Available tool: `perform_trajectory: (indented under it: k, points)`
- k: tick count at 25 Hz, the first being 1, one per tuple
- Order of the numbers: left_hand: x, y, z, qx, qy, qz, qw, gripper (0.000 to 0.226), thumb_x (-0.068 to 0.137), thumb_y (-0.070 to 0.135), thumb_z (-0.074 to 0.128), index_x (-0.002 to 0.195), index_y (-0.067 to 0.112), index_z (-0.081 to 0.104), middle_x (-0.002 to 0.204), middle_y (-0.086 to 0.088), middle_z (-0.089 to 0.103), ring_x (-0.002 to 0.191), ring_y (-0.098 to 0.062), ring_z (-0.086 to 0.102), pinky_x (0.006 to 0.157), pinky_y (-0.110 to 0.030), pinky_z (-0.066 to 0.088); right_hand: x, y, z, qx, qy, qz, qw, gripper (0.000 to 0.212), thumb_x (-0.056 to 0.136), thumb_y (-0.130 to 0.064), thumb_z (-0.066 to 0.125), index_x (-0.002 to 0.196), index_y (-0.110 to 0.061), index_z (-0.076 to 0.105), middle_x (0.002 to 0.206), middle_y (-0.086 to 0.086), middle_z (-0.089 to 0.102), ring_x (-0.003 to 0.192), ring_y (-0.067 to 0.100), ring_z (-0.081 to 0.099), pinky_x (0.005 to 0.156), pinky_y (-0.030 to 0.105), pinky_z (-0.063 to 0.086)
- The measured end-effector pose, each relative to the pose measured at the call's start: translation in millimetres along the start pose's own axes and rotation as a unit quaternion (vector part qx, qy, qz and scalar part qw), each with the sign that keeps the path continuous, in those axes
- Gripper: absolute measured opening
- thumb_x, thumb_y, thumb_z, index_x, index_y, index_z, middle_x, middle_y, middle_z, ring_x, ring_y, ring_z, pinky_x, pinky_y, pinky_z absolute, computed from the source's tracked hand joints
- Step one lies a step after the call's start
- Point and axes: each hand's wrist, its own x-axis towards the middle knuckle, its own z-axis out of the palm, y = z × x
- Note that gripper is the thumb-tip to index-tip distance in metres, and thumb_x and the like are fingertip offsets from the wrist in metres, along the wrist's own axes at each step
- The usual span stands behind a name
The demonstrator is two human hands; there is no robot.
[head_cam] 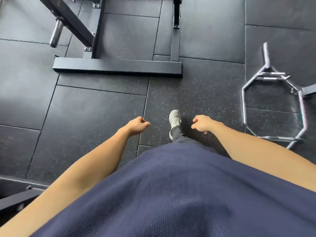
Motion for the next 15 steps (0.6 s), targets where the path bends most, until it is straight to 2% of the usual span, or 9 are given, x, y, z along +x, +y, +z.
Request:
perform_trajectory:
  k: [2,4,6,8,11,15]
  points:
    - [27.9,14.9,-25.6,-0.019,0.007,-0.036,0.999,0.042,0.097,0.043,0.049,0.123,0.011,0.054,0.126,-0.012,0.06,0.112,-0.027,0.055,0.091,-0.036,0.042,37.8,-31.6,-49.1,-0.044,-0.007,-0.027,0.999,0.045,0.09,-0.027,0.059,0.133,-0.016,0.049,0.125,0.011,0.057,0.11,0.029,0.057,0.081,0.038,0.056]
    - [43.3,26.0,-45.3,-0.035,0.017,-0.065,0.997,0.041,0.097,0.043,0.048,0.122,0.011,0.054,0.127,-0.011,0.06,0.115,-0.028,0.055,0.092,-0.035,0.041,63.9,-65.1,-87.7,-0.103,-0.022,-0.061,0.993,0.045,0.091,-0.029,0.059,0.133,-0.017,0.05,0.132,0.009,0.055,0.116,0.028,0.054,0.09,0.037,0.051]
    - [58.3,36.3,-69.8,-0.065,0.042,-0.095,0.992,0.039,0.096,0.043,0.048,0.119,0.012,0.057,0.127,-0.01,0.062,0.115,-0.027,0.056,0.091,-0.033,0.04,94.4,-107.7,-127.5,-0.163,-0.036,-0.104,0.98,0.045,0.091,-0.029,0.06,0.133,-0.015,0.051,0.137,0.007,0.053,0.123,0.027,0.051,0.099,0.035,0.044]
    - [66.0,36.6,-90.2,-0.118,0.065,-0.137,0.981,0.038,0.095,0.042,0.049,0.118,0.014,0.057,0.128,-0.009,0.061,0.117,-0.027,0.055,0.092,-0.032,0.04,119.4,-153.9,-158.1,-0.222,-0.05,-0.145,0.963,0.046,0.09,-0.028,0.061,0.133,-0.013,0.052,0.139,0.008,0.053,0.125,0.026,0.05,0.1,0.032,0.041]
    - [68.7,22.9,-108.9,-0.187,0.077,-0.195,0.96,0.038,0.095,0.044,0.049,0.118,0.016,0.057,0.13,-0.009,0.059,0.118,-0.027,0.054,0.095,-0.033,0.039,149.7,-226.2,-176.9,-0.303,-0.072,-0.202,0.929,0.047,0.089,-0.029,0.061,0.132,-0.012,0.053,0.136,0.008,0.056,0.124,0.026,0.053,0.1,0.031,0.042]
    - [79.7,-14.9,-132.2,-0.257,0.091,-0.245,0.93,0.029,0.093,0.048,0.05,0.106,0.022,0.055,0.128,-0.008,0.061,0.116,-0.025,0.055,0.095,-0.035,0.041,181.9,-323.7,-174.3,-0.375,-0.099,-0.265,0.883,0.042,0.089,-0.026,0.061,0.127,-0.008,0.057,0.13,0.011,0.061,0.118,0.026,0.057,0.1,0.032,0.044]
